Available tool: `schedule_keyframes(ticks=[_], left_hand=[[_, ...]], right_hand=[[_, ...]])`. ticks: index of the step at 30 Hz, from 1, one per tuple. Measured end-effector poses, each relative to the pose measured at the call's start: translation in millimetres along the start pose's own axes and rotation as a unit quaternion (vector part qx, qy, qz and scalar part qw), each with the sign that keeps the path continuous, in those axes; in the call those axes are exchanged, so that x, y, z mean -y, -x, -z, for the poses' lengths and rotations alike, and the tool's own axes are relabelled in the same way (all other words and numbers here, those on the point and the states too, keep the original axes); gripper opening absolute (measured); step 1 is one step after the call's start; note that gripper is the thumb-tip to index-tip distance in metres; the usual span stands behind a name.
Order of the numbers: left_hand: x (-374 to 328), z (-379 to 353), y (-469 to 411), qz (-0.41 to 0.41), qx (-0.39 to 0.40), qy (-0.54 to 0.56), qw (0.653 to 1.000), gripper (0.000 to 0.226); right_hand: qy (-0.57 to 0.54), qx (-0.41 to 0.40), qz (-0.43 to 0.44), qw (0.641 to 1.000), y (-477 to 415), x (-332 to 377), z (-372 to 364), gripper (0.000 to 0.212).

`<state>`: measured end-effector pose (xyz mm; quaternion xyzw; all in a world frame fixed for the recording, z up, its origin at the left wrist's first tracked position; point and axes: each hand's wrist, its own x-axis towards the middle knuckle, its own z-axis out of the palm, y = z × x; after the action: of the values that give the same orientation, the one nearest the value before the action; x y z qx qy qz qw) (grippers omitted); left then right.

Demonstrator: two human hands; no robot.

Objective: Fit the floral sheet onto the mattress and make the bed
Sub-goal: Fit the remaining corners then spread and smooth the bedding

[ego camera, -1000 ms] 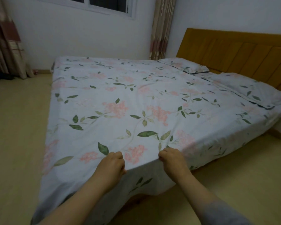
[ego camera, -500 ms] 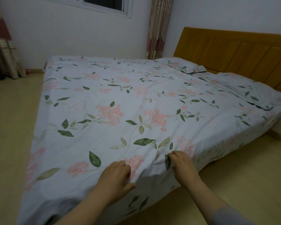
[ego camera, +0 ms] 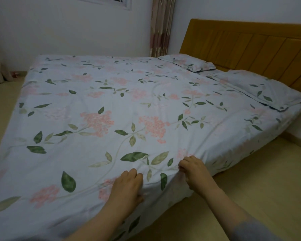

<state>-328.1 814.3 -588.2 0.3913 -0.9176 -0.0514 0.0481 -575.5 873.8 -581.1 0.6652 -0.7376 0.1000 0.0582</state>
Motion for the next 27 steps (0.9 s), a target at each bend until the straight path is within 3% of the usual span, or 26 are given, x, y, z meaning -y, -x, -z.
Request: schedule_keyframes(ticks=[6, 12, 18, 21, 27], left_hand=[[-3, 8, 3, 0.037, 0.065, 0.0, 0.997, 0.035], [-16, 19, -9, 0.026, -0.009, 0.015, 1.0, 0.04], [-62, 3, -50, -0.018, -0.035, 0.01, 0.999, 0.045], [-82, -8, -72, -0.03, -0.017, 0.012, 0.999, 0.066], [-101, -27, -102, 0.01, 0.074, -0.008, 0.997, 0.087]], right_hand=[[0.014, 0.014, 0.061, 0.998, 2, -8, 4, 0.012], [0.02, 0.012, -0.081, 0.996, 4, -39, -3, 0.056], [0.055, -0.001, -0.112, 0.992, -2, -78, -17, 0.036], [0.063, -0.014, -0.105, 0.992, -11, -94, -19, 0.015], [-0.006, -0.032, -0.036, 0.999, -2, -120, -23, 0.018]])
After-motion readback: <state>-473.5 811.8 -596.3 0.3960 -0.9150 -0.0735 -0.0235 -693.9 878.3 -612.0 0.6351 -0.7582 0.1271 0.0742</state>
